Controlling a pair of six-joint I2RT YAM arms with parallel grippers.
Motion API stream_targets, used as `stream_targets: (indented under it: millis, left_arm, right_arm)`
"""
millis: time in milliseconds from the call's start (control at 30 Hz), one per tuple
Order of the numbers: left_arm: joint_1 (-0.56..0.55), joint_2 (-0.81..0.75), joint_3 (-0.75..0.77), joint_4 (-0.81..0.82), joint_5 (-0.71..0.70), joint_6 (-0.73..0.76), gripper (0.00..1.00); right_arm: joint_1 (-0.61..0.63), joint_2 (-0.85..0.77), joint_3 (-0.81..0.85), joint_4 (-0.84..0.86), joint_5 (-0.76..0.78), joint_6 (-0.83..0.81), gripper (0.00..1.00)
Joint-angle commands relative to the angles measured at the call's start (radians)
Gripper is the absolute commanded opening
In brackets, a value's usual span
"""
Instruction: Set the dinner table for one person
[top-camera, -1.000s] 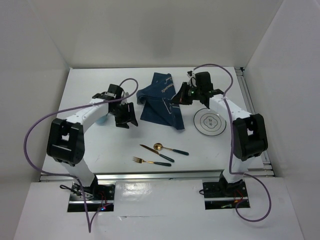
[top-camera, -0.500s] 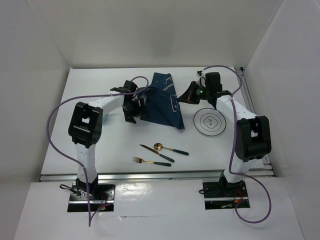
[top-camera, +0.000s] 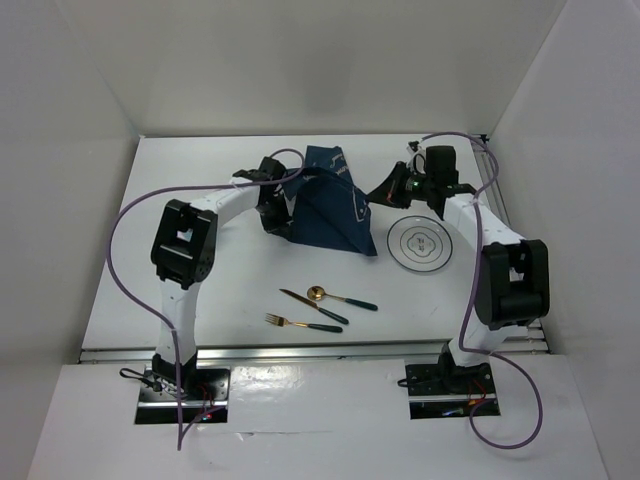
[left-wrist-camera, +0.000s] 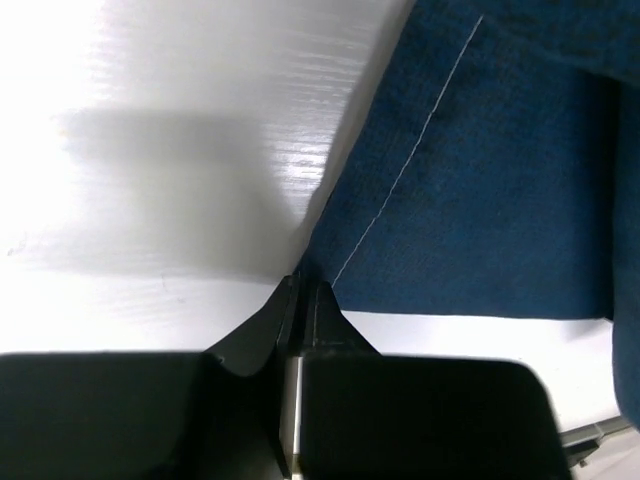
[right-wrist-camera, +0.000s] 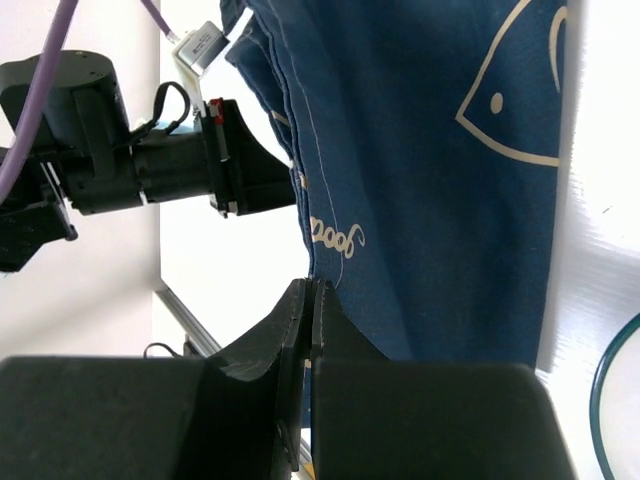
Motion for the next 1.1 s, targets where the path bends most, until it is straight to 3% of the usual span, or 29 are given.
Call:
stream_targets:
  millis: [0, 233, 567, 633, 867, 900, 933, 1033, 1067]
  left_arm:
    - [-0.004, 0.003, 0.072, -0.076, -0.053, 0.009, 0.00]
    - [0.028, -0.120, 0.141, -0.107, -0.076, 0.059, 0.00]
    - [0.227, -0.261, 0.371, -0.219, -0.030, 0.150, 0.00]
    - [0.265, -0.296, 0.328, -0.219, -0.019, 0.159, 0.00]
    - [0.287, -0.421, -0.070, -0.148, -0.008, 0.169, 0.00]
    - [0.287, -0.421, -0.092, -0.148, -0.008, 0.169, 0.03]
    - [0.287, -0.421, -0.108, -0.163, -0.008, 0.169, 0.20]
    - [0.287, -0.421, -0.109, -0.192, -0.050, 0.178, 0.52]
    - [0.287, -0.421, -0.096, -0.203, -0.050, 0.187, 0.65]
  right_arm:
    - [-0.012, -0.067, -0.004, 0.020, -0.025, -0.008, 0.00]
    - [-0.054, -0.085, 0.027, 0.000, -0.047, -0.017, 0.00]
    - [-0.123, -0.074, 0.090, -0.032, -0.068, -0.026, 0.00]
    - [-0.132, -0.085, 0.056, -0.023, -0.068, -0.017, 0.00]
    - [-0.123, -0.116, -0.186, 0.009, -0.087, -0.008, 0.00]
    - [-0.111, -0.116, -0.197, -0.004, -0.087, -0.029, 0.01]
    - [-0.098, -0.116, -0.197, -0.018, -0.067, -0.040, 0.06]
    - [-0.087, -0.116, -0.183, -0.089, -0.007, -0.089, 0.24]
    - [-0.087, -0.116, -0.170, -0.122, 0.011, -0.100, 0.37]
